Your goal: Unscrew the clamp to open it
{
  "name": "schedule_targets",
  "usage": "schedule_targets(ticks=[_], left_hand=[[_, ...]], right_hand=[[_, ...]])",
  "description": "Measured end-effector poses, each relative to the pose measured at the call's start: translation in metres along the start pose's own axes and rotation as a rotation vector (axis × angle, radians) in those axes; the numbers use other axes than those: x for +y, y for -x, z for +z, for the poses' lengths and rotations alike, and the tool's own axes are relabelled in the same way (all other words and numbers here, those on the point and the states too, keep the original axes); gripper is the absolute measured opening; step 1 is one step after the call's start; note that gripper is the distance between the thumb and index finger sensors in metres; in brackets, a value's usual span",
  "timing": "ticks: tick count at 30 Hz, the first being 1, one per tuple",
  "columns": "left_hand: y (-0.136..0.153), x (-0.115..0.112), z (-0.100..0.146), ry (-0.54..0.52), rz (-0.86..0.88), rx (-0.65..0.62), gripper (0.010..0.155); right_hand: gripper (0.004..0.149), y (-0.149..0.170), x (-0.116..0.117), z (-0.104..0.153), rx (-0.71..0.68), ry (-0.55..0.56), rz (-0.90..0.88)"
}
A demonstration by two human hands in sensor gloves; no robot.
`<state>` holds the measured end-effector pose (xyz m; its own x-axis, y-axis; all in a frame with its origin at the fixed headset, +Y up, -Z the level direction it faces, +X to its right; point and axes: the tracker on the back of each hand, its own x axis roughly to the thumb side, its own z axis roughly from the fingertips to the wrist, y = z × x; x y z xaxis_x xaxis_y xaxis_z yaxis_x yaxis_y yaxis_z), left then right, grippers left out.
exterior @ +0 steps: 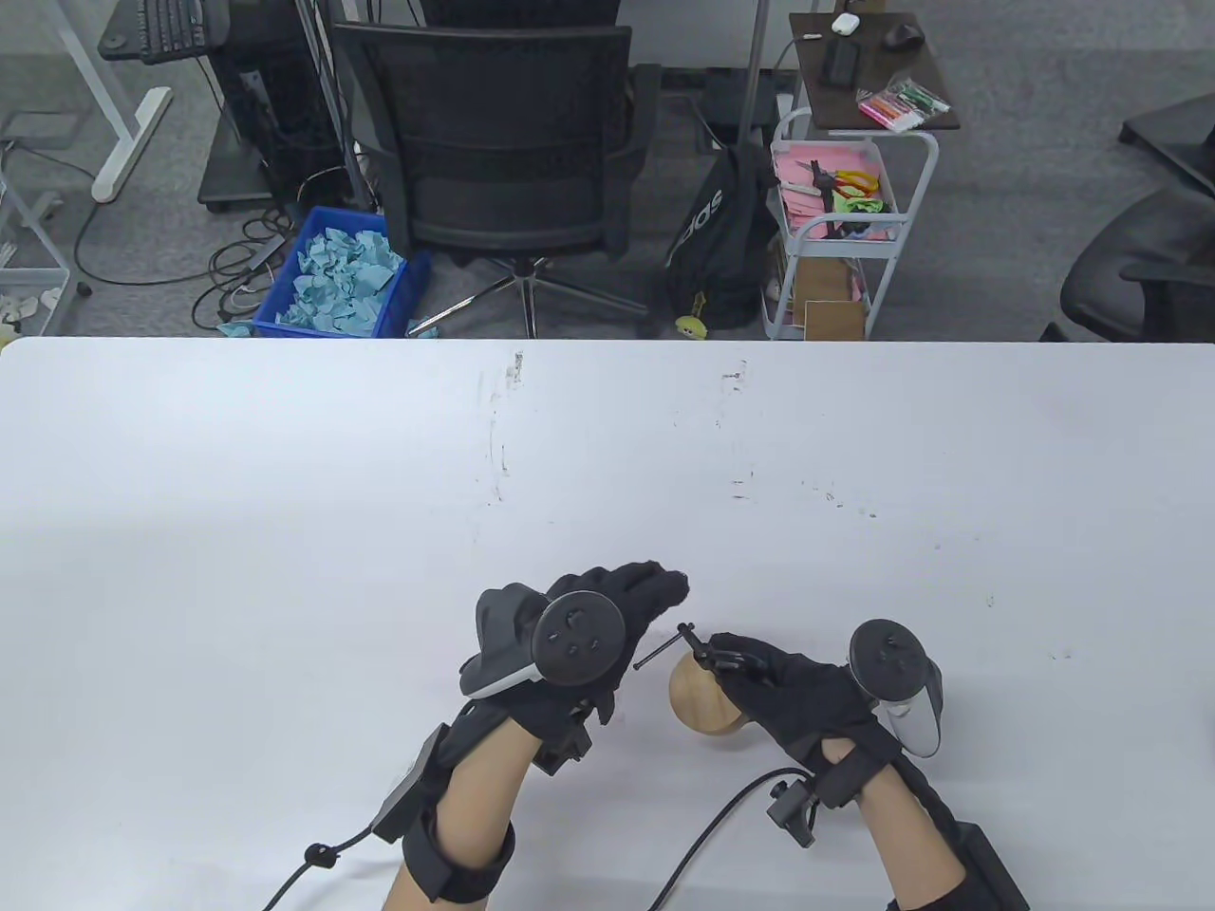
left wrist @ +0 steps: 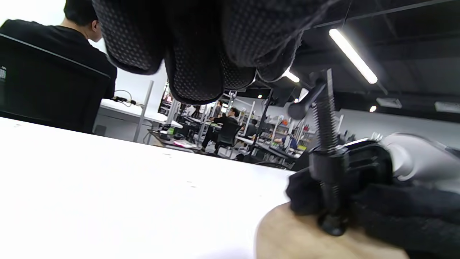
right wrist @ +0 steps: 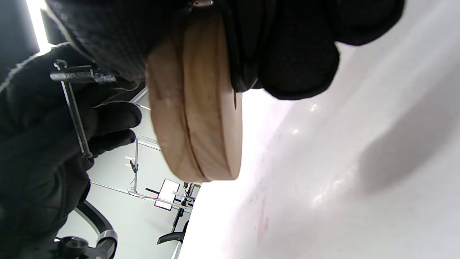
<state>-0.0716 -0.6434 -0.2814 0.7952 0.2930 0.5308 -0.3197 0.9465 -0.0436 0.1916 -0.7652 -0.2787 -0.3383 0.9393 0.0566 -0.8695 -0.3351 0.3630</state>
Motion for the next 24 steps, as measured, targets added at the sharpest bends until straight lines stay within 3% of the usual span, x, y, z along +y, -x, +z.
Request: schedule_targets(ticks=[3, 5, 8, 16, 24], left_hand=[[-0.001, -0.003, -0.003, 0.082, 0.111, -0.048, 0.060], [-0.004, -0.005, -0.003, 0.078, 0.165, -0.076, 0.062], [-0.011, -0.008, -0.003, 0.079, 0.123, -0.086, 0.061], [-0.018, -0.013, -0.002, -0.083, -0.003, -0.018, 0.043], [-0.014, -0.015, -0.004, -0.104, -0.037, 0.028, 0.042]], right_hand=[[0.046, 0.000, 0.000, 0.000, -0.001, 0.003, -0.003], [0.046, 0.000, -0.001, 0.000, 0.003, 0.002, -0.006], [0.046, 0.000, 0.000, 0.000, 0.007, -0.001, -0.007], [0.046, -0.004, 0.005, 0.001, -0.016, -0.021, 0.047], [0.046, -0.007, 0.008, 0.000, -0.021, -0.035, 0.081]])
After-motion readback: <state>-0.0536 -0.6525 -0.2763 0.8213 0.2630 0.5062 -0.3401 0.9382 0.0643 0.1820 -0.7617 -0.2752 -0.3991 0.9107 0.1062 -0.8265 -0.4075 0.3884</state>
